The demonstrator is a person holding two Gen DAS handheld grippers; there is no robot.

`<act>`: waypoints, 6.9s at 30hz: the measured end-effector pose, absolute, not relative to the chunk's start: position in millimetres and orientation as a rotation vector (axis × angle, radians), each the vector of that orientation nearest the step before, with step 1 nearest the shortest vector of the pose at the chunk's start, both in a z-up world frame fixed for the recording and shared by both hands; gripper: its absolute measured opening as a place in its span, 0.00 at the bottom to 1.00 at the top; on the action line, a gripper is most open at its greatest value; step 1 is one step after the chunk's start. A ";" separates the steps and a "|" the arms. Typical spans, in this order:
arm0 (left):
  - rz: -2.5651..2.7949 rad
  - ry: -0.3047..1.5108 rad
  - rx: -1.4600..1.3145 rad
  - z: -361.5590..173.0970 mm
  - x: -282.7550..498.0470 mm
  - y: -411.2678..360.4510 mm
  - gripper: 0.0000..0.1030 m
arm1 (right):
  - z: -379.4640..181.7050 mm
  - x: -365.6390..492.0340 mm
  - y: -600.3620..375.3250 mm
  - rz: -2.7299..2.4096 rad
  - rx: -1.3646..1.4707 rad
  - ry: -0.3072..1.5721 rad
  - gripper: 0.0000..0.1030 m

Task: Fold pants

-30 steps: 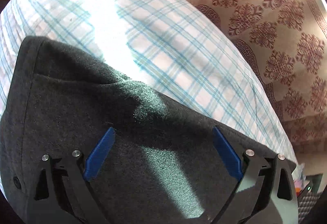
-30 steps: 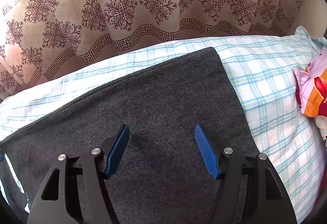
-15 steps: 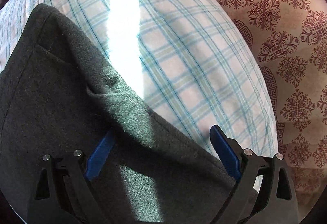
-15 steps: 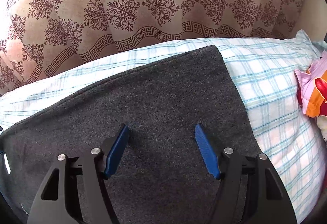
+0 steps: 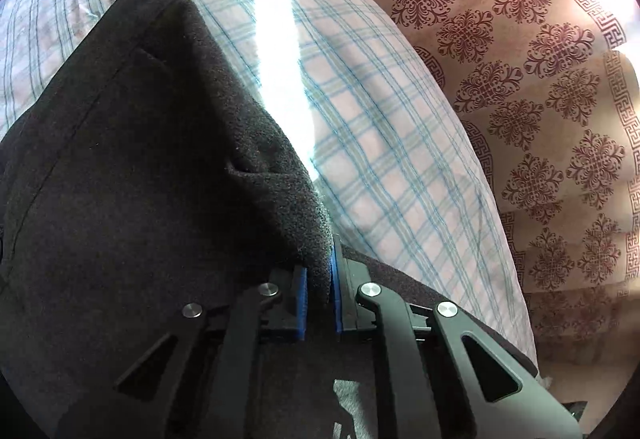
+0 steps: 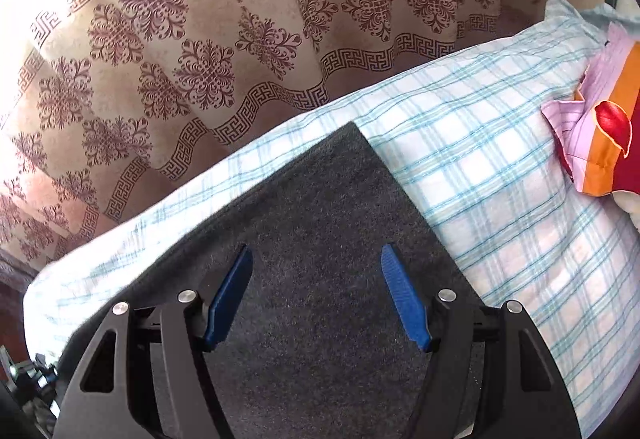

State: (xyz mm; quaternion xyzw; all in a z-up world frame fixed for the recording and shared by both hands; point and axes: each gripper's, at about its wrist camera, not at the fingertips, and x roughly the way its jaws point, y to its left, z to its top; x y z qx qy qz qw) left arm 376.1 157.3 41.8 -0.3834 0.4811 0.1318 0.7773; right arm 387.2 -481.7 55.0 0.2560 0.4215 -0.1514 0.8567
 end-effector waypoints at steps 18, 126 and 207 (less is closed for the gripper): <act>0.155 1.065 -0.759 44.8 301.0 162.7 0.09 | 47.7 390.4 -471.2 -0.419 0.623 0.965 0.08; 0.006 1.076 -0.486 -23.8 34.2 174.1 0.15 | 22.2 -73.7 -449.6 -0.372 0.629 0.694 0.07; -0.412 1.002 0.222 -6.1 149.2 -145.4 0.53 | 55.7 85.4 -513.4 -0.085 0.270 0.764 0.51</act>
